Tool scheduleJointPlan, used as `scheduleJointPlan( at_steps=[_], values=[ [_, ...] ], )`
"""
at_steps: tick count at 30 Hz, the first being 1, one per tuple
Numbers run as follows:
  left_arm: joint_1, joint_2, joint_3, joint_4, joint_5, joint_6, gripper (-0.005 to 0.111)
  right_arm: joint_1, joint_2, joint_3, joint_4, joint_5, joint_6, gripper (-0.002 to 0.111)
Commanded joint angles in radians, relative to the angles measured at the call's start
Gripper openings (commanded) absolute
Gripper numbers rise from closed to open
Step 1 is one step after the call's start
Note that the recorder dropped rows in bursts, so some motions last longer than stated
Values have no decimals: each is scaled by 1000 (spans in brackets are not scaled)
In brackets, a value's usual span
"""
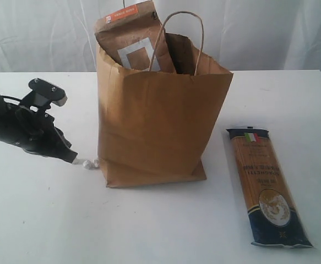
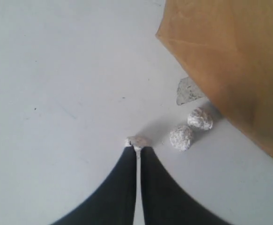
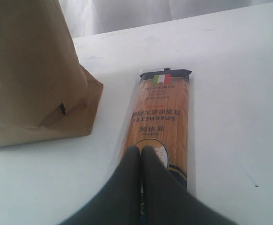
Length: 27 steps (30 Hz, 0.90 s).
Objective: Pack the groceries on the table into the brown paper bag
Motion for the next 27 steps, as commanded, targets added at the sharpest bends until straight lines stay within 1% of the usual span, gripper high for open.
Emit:
scheduleJointPlan(
  at_steps=[1,3,4,5,9,16,20,27],
  values=[
    [-5,2,-3,28,26,-4,39,-3,-6,1,2,-10,-5,0],
    [-5,19,-12,33,23,-4,60,-3,-6,1,2,-10,-5,0],
    [-5,31,-20,33,23,-4,67,-3,-6,1,2,-10,-5,0],
    [-5,39,-30,33,27,-4,67,-3,-6,1,2,-10,-5,0],
    [-5,70,-65,87,78,-17,56,-3,-6,1,2,-10,-5,0],
    [-5,119,-104,314,116,-216,55,-3,-6,1,2,-10,-5,0],
    [-5,141,-124,336,140,-228,55,-3,-6,1,2,-10,-5,0],
    [-5,141,-125,342,118,-228,55,-3,-6,1,2,-10,-5,0]
  ],
)
